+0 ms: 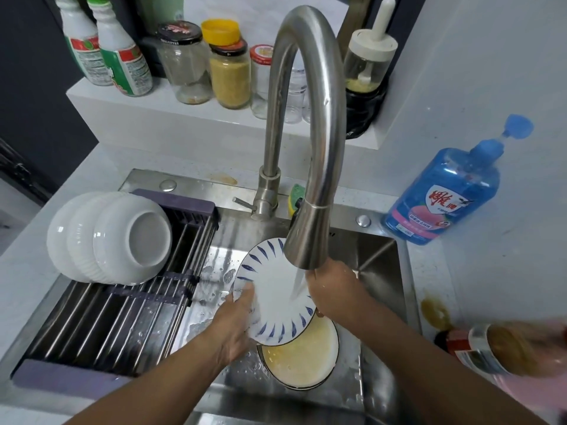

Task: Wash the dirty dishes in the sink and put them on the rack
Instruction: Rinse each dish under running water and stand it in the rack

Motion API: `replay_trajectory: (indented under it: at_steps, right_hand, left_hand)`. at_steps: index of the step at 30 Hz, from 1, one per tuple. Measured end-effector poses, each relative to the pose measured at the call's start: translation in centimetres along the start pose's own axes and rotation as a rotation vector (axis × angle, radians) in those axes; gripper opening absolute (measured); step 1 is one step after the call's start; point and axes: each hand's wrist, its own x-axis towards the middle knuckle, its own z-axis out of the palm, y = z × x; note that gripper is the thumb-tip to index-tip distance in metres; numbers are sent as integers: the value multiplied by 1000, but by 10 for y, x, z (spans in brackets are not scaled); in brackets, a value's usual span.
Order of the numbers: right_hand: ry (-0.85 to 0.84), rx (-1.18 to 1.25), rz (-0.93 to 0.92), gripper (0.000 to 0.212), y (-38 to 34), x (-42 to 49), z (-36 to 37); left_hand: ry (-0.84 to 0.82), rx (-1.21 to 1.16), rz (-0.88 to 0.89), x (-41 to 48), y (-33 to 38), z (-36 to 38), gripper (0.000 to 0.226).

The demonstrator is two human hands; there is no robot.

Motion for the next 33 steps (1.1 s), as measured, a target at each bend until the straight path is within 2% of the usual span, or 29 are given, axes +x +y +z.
replay_trajectory:
  at_steps: [5,8,12,14,17,20,23,28,31,33]
  right_hand:
    - [-215,101,128,26,11,17,-1]
    - [-286,443,238,17,29,11,26]
    - [-181,693,254,19,27,1,64]
    - [-91,725,231,23,17,0,65]
    - [26,733,224,24,4,-2,58]
    - [116,734,257,24,-3,-6,44]
    - [62,739,328,21,-6,-13,30]
    - [-42,769,453,30,-21,-12,23]
    - [-100,798,500,31,-31,-15,21]
    - [-108,888,530,32,-37,-16,19]
  left_hand:
    - [18,116,46,-20,6,-14,39]
    - [13,301,211,-35,21,-21,37]
    - [9,465,448,-45,39,-26,29]
    - [0,460,479,-47,48,-28,25]
    - [-99,453,499,-43,57,-38,24]
    - [-187,662,618,-42,61,-50,49]
    - [-228,967,718,-49,57,-60,61]
    - [-351,1364,990,-60,56,-77,47]
    - [-400,1376,1057,-67,60,-79,31]
    - [-412,1226,976,-75,63,-76,22]
